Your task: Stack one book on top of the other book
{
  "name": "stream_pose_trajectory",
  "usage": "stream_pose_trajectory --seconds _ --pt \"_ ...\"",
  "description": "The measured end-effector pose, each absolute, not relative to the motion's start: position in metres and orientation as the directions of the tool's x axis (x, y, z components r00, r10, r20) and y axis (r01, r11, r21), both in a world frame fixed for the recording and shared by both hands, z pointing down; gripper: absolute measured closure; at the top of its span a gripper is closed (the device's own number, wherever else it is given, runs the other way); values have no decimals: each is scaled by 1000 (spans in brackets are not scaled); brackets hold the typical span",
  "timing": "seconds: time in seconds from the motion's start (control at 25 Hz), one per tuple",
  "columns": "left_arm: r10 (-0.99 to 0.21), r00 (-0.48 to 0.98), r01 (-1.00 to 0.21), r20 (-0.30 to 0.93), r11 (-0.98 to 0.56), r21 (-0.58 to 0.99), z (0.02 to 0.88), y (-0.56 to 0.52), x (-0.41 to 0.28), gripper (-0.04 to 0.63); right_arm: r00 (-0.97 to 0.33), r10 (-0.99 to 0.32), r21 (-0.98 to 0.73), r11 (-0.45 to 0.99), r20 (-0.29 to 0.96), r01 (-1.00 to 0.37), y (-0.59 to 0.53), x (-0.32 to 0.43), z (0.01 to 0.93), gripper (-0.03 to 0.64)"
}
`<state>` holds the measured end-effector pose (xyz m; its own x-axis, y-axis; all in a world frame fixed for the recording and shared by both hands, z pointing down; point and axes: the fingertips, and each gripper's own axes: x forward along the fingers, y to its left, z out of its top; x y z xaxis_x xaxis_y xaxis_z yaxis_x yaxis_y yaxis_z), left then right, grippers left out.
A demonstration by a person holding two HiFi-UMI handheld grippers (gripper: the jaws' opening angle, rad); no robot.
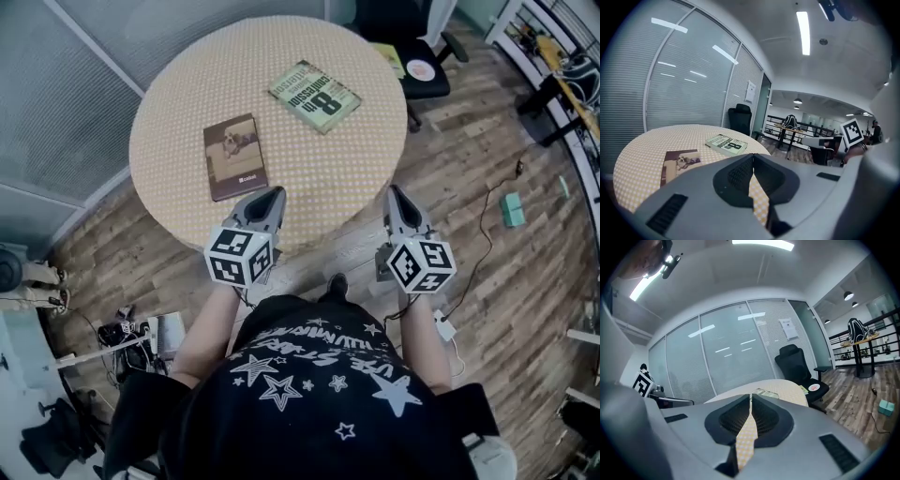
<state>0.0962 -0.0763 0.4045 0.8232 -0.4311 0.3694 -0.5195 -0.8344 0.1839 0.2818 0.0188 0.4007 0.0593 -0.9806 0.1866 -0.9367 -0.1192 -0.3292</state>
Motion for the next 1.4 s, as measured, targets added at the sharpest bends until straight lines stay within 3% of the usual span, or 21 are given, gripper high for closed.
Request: stream_pose_trajectory --seconds 0.28,0.56,0.8,1.04,1.4 --pt "-517 766 -616 382 -761 204 411 -74 101 588 -66 -981 -361 -4 181 -932 1 296 407 588" --pt "-503 777 -604 379 -764 226 414 -78 110 588 -140 -970 -376 56 200 -925 -29 289 419 588" --pt "-476 797 -590 371 -744 314 424 -121 103 588 -141 -960 -357 48 241 -933 -56 284 420 588" --pt "-428 832 -537 353 -782 317 426 -151 119 588 -43 -960 -350 -59 277 -935 -78 311 420 588" --pt "-428 844 -532 324 -752 390 428 -184 107 588 -49 -955 -328 -52 291 -943 -111 304 420 588"
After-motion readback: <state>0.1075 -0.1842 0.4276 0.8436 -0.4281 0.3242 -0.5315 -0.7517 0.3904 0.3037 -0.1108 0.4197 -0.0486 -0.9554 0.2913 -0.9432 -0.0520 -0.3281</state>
